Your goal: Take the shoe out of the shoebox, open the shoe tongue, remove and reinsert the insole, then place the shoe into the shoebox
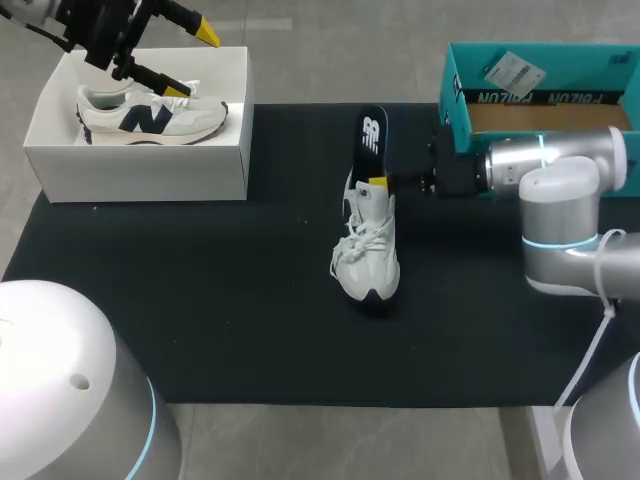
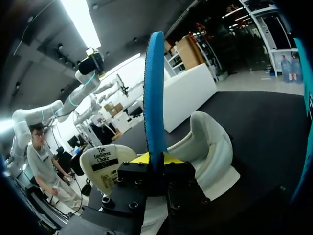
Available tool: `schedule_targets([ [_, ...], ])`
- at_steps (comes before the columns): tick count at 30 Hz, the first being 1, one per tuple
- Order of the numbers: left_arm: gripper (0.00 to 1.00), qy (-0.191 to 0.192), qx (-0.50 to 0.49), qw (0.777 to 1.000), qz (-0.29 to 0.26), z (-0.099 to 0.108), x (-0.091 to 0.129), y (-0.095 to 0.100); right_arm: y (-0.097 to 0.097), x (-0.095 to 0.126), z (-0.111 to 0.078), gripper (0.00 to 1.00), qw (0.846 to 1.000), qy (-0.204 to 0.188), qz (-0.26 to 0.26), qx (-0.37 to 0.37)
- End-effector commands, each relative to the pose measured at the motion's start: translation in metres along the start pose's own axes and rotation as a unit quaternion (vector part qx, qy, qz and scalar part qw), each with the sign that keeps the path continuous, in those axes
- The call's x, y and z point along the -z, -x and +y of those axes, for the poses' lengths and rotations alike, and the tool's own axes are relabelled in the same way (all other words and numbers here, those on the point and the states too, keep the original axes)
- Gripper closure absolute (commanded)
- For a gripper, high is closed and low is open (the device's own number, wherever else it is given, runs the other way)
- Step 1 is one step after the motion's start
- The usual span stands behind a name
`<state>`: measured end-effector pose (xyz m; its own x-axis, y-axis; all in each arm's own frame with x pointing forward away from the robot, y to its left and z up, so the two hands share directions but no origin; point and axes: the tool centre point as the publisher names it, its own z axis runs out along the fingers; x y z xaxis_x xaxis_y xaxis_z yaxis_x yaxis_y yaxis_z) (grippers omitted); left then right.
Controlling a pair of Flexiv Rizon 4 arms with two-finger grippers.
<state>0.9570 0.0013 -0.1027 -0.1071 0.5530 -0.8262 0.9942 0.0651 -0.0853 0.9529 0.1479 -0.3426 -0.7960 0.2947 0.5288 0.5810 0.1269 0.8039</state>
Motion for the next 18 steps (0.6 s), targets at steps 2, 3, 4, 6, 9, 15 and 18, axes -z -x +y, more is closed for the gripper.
schedule_targets([
  [2, 0.00, -0.001, 0.000, 1.000, 0.002, 0.001, 0.000, 0.000, 0.000, 0.004, 0.014, 0.04, 1.000, 0.003, -0.005, 0.014],
  [3, 0.00, -0.001, 0.000, 1.000, 0.002, 0.001, 0.000, 0.000, 0.004, 0.006, 0.018, 0.05, 1.000, 0.003, -0.006, 0.018],
  [4, 0.00, -0.001, 0.000, 1.000, 0.002, 0.001, 0.000, 0.000, 0.006, 0.008, 0.022, 0.07, 1.000, 0.003, -0.006, 0.022],
  [6, 0.00, -0.001, 0.000, 1.000, 0.002, 0.001, 0.000, 0.000, 0.007, 0.009, 0.031, 0.15, 1.000, 0.003, -0.008, 0.030],
  [9, 0.00, -0.001, 0.000, 1.000, 0.002, 0.001, 0.000, 0.000, 0.014, 0.012, 0.042, 0.38, 0.999, 0.003, -0.009, 0.041],
  [15, 0.00, -0.001, 0.000, 1.000, 0.002, 0.001, 0.000, 0.000, 0.025, 0.011, 0.053, 0.53, 0.999, 0.003, -0.006, 0.048],
  [18, 0.00, -0.001, 0.000, 1.000, 0.002, 0.001, 0.000, 0.000, 0.026, 0.009, 0.053, 0.60, 0.999, 0.002, -0.004, 0.047],
])
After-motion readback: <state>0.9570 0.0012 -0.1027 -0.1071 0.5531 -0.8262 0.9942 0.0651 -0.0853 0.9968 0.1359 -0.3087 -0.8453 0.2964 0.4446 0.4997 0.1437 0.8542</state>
